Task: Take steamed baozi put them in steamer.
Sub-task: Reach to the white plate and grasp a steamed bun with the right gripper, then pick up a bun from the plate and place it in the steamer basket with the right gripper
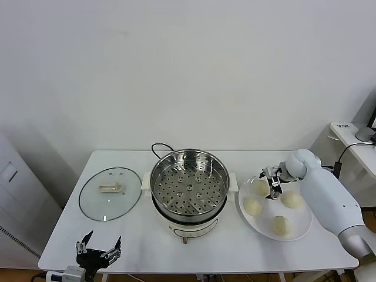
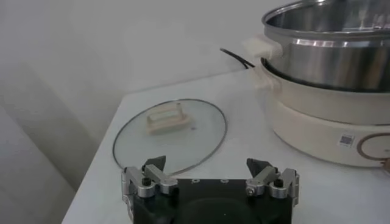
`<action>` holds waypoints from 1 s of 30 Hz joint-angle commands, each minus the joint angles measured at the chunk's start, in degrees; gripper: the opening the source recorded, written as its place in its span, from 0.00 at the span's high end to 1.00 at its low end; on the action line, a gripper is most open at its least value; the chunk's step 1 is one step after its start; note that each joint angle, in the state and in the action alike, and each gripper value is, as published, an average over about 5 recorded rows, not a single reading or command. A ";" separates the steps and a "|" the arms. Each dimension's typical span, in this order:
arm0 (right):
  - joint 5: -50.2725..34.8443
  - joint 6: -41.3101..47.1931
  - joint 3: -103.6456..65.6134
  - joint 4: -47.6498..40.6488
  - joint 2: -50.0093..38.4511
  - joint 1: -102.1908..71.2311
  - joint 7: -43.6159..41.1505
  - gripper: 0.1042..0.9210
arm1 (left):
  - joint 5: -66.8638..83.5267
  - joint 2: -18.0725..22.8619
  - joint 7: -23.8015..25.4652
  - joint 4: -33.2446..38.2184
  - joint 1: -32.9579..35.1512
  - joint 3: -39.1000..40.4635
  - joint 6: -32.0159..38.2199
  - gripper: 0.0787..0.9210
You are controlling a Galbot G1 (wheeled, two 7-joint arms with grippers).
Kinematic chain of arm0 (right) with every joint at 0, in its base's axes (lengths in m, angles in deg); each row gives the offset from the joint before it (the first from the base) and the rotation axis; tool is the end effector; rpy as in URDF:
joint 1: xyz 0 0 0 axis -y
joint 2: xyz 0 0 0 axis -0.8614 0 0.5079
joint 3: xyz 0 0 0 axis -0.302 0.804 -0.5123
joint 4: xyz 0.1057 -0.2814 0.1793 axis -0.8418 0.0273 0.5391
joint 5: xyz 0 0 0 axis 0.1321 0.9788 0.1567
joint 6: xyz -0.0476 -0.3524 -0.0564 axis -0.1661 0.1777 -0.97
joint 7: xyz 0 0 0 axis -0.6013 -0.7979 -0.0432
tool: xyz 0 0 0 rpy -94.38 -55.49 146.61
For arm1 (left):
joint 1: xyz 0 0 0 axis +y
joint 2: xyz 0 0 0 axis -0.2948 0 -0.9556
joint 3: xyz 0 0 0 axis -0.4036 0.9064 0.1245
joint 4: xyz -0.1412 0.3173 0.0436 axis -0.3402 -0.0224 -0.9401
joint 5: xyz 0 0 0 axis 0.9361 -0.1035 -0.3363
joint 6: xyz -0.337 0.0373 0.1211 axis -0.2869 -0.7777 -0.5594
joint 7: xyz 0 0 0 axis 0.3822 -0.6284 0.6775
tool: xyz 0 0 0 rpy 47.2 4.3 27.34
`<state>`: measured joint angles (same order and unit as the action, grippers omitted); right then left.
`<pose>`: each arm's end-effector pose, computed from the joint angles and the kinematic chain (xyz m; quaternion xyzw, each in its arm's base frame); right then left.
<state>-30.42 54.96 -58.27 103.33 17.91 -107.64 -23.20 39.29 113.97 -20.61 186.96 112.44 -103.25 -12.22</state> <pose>0.5479 -0.1880 -0.2463 0.4616 -0.5791 0.5739 0.3497 0.1340 0.0528 -0.2771 -0.0252 -0.9650 -0.1126 0.2357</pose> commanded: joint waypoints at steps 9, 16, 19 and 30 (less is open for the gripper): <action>-0.77 0.92 -0.62 0.01 -0.34 0.27 -0.30 0.36 | -0.01 -0.12 0.06 -0.17 -0.18 0.13 -0.05 0.12; -5.82 2.36 2.06 2.27 -3.17 3.41 -1.58 0.46 | -0.02 -0.05 0.05 -0.38 -0.78 0.66 -0.09 0.12; -11.77 4.53 6.92 4.97 -5.66 8.15 -2.82 0.46 | -0.24 0.00 -0.05 -0.61 -1.29 0.84 0.06 0.12; -35.56 10.49 37.83 6.65 -3.48 41.12 -10.21 0.46 | -0.89 1.32 -0.06 0.61 -3.48 0.06 0.39 0.12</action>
<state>-49.38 62.00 -40.78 109.34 12.87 -88.46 -29.13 38.80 113.90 -20.61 186.67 110.32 -102.68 -11.85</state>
